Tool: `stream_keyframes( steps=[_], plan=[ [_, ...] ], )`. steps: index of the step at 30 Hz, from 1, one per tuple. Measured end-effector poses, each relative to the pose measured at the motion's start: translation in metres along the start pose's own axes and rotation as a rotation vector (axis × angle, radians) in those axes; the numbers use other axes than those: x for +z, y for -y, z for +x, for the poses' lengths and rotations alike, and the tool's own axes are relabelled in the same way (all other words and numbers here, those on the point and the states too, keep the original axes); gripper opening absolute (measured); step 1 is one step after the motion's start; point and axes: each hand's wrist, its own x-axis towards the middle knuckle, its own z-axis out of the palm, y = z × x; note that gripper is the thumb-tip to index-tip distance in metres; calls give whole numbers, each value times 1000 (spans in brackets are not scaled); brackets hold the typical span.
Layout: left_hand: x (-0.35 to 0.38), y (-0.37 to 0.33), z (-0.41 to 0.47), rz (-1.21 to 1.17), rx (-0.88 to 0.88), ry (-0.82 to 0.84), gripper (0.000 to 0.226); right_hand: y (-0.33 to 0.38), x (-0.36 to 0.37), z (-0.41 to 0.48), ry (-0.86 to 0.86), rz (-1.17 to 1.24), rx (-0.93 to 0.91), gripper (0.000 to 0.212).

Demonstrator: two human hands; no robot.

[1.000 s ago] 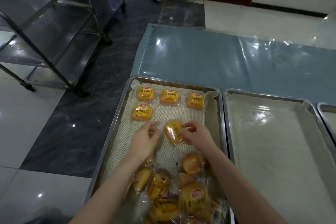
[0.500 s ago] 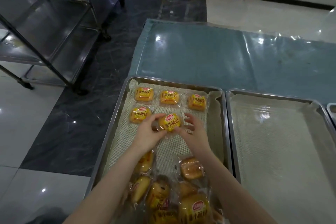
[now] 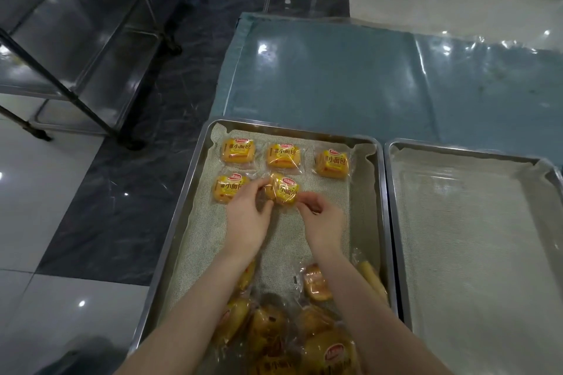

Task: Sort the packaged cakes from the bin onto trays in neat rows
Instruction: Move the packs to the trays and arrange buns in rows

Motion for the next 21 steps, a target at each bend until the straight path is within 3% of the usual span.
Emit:
stream_keyframes(
  steps=[4, 8, 15, 21],
  plan=[
    [1, 0, 1, 141, 1, -3, 50, 1, 1, -5, -15, 24, -40, 30],
    [6, 1, -2, 186, 43, 97, 58, 1, 0, -4, -4, -16, -22, 36],
    [0, 0, -6, 217, 103, 101, 48, -1, -8, -5, 43, -69, -60, 38],
    [-3, -5, -10, 235, 106, 182, 51, -2, -13, -9, 90, -97, -102, 41]
  ],
)
